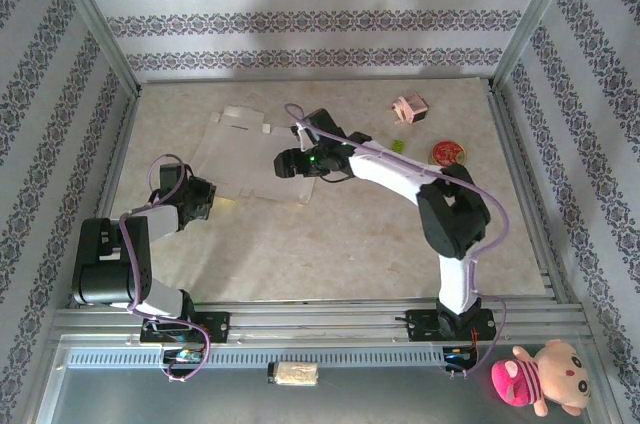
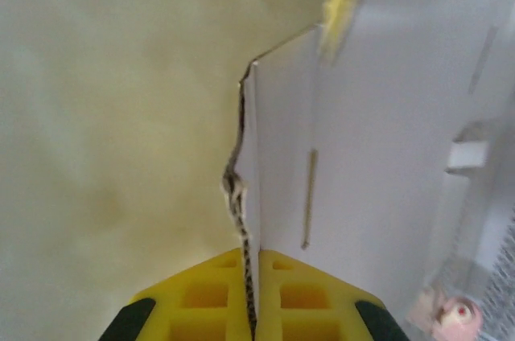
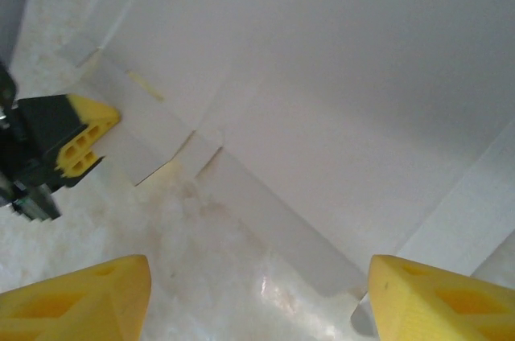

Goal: Fold the paper box

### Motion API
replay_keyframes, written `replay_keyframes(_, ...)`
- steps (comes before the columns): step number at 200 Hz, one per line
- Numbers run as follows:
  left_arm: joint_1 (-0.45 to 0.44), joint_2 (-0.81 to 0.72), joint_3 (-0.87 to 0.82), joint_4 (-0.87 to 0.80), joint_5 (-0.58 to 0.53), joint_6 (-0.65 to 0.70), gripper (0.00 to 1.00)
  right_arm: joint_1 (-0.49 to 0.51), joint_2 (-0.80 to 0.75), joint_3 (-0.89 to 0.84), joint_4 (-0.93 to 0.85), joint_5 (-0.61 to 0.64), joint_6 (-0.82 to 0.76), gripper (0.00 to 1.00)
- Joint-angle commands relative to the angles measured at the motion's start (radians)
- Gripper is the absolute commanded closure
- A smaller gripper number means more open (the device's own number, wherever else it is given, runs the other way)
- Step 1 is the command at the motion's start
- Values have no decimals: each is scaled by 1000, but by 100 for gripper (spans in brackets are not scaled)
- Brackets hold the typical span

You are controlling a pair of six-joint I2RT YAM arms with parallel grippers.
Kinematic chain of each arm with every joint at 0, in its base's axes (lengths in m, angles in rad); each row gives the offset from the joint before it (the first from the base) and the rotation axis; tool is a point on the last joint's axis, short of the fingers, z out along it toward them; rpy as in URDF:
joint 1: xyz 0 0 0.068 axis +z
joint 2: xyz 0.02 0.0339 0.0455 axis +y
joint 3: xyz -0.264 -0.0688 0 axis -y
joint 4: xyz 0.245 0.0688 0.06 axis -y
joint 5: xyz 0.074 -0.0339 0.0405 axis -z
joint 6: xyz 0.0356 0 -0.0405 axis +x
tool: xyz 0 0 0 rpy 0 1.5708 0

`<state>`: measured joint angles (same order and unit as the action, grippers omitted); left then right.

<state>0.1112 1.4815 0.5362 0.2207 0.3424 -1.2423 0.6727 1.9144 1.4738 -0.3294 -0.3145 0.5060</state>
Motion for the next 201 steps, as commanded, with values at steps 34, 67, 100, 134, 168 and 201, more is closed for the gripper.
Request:
replay_keyframes(34,-61,-34,69,49,236,272,100,-117,-281,-119,-63,109,-95,17)
replay_keyframes(67,-148,-27,140,-16,364,474,100,-209,-357,-162,-79,102,-178,2)
replay_keyframes(100,-269,-29,212,-104,394,664,100,-266,-378,-202,-89,108,-292,2)
replay_keyframes(134,-371,-92,252,-204,310,871,100,-353,-370,-230,-107,96,-422,2)
replay_keyframes(168,-403,-193,208,-154,295,949,100,-448,-331,-254,-122,4,-440,2)
replay_keyframes(201,-406,-250,170,-102,312,967,100,-475,-277,-300,-68,-56,-418,2)
